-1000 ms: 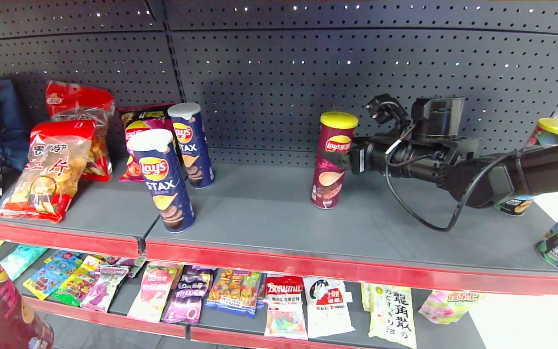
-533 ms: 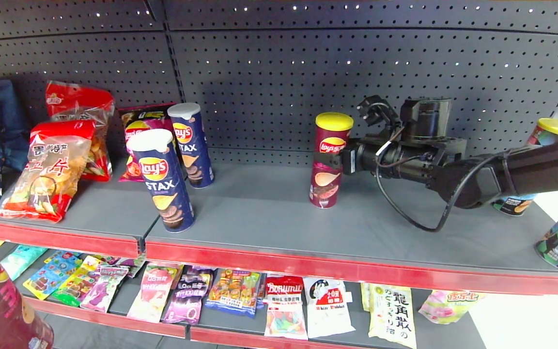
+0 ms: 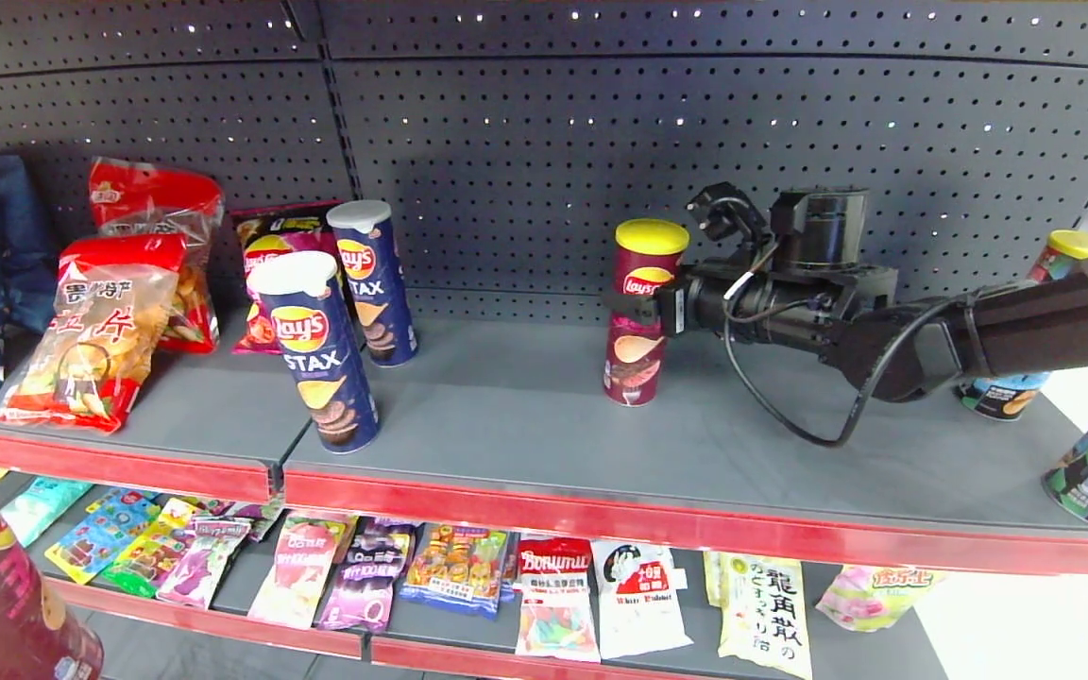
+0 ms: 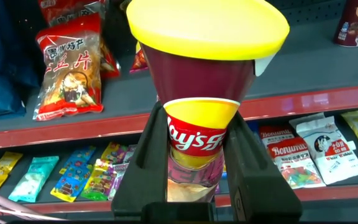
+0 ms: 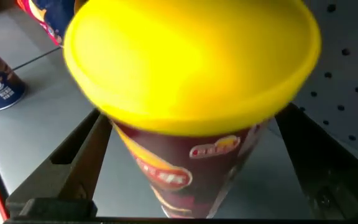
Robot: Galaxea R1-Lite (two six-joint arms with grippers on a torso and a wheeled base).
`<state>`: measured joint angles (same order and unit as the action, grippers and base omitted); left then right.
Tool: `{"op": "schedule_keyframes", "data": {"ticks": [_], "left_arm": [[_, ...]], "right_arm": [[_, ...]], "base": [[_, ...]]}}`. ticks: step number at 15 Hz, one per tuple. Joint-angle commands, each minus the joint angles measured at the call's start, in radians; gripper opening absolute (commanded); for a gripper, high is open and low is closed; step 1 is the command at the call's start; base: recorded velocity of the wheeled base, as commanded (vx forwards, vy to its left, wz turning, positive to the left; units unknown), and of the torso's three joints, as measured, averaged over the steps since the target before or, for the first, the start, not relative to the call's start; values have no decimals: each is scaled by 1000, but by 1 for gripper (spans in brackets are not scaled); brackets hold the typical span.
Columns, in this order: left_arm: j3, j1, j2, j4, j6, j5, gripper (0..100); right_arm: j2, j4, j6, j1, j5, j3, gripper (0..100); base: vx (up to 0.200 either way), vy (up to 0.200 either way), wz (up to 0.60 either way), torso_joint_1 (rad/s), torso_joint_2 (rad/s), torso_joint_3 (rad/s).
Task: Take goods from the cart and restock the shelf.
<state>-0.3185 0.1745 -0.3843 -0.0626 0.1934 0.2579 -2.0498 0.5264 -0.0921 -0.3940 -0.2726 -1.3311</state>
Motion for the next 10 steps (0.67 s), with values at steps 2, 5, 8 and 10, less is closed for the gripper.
{"op": "schedule_keyframes", "data": {"ticks": [2,5,8,10], "left_arm": [[-1,0,-1,0,0,0,0],[-1,0,2,0,0,-2,0],[-2,0,2,0,0,-2,0],[-1,0,2,0,0,-2,0]], "right_arm": [[-15,1,-1,0,0,-11,0],[-7,1,2,-2,1,-8,0],[99,-5,-1,-11,4,84,0],[177,-5,-3,-16,30,174,0]], "base": [[0,0,0,0,0,0],[0,0,0,0,0,0],[0,0,0,0,0,0],[0,0,0,0,0,0]]}}
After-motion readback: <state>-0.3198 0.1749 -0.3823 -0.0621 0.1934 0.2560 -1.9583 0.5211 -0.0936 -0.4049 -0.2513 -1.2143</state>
